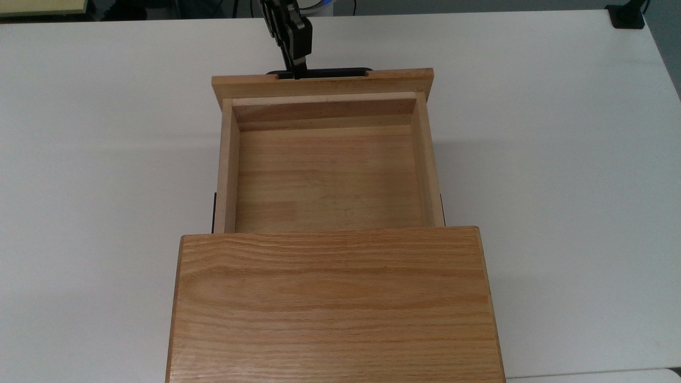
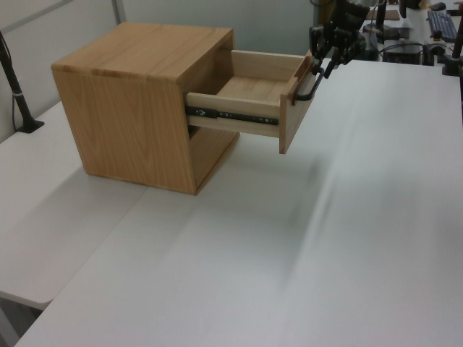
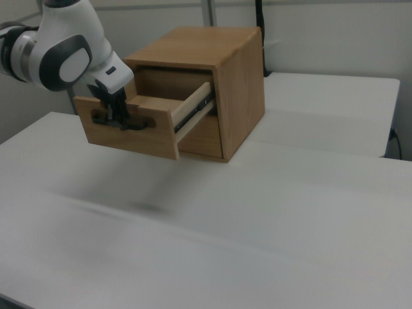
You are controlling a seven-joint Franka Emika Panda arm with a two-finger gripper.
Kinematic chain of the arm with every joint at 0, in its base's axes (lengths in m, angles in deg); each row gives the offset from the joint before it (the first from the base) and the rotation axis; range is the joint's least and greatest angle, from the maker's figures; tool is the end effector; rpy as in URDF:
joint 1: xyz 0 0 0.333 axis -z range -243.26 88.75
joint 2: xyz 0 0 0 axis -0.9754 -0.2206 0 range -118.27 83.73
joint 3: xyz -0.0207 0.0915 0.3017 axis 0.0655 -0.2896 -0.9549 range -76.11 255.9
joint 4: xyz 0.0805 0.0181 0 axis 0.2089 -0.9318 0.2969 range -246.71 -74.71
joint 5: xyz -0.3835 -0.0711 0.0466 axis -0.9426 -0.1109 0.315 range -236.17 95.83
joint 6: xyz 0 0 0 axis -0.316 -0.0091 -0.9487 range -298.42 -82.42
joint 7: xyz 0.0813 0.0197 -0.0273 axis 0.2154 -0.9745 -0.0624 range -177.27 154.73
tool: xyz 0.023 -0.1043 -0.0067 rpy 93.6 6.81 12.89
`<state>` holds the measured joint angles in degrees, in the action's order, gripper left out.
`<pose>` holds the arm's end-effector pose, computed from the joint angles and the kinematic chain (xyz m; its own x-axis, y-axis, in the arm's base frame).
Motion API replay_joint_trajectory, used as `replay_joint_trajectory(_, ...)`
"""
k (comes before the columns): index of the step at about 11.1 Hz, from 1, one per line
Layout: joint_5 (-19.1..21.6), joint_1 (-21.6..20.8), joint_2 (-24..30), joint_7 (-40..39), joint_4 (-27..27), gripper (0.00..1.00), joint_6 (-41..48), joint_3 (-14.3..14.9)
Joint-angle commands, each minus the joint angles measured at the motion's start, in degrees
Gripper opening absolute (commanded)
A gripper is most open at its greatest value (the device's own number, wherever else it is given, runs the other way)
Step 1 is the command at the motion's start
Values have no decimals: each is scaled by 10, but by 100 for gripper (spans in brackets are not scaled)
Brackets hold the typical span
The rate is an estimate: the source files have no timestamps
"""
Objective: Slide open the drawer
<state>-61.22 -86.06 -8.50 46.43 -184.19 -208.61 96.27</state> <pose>0.5454 0.0257 0.5706 0.5045 -0.8624 0.0407 -0.7915 -0.4808 -0.3772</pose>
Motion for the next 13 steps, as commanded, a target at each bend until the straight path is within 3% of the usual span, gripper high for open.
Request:
replay_joint_trajectory(1,14,9,6,-80,25,100,55,-8)
replay_joint_trajectory(4,5,34,-23,-309,136,100,260,-3)
replay_joint_trajectory(5,-4,46,-25,-395,156,100,301,-2)
replay_joint_trajectory(7,-67,70,-58,-563,221,100,360,-10)
replay_joint_trajectory(8,-72,81,-77,-626,254,100,374,-7)
replay_joint_trajectory(9,-74,87,-82,-657,262,100,372,-5)
replay_joint_trajectory(13,-82,95,-87,-654,263,100,374,-3)
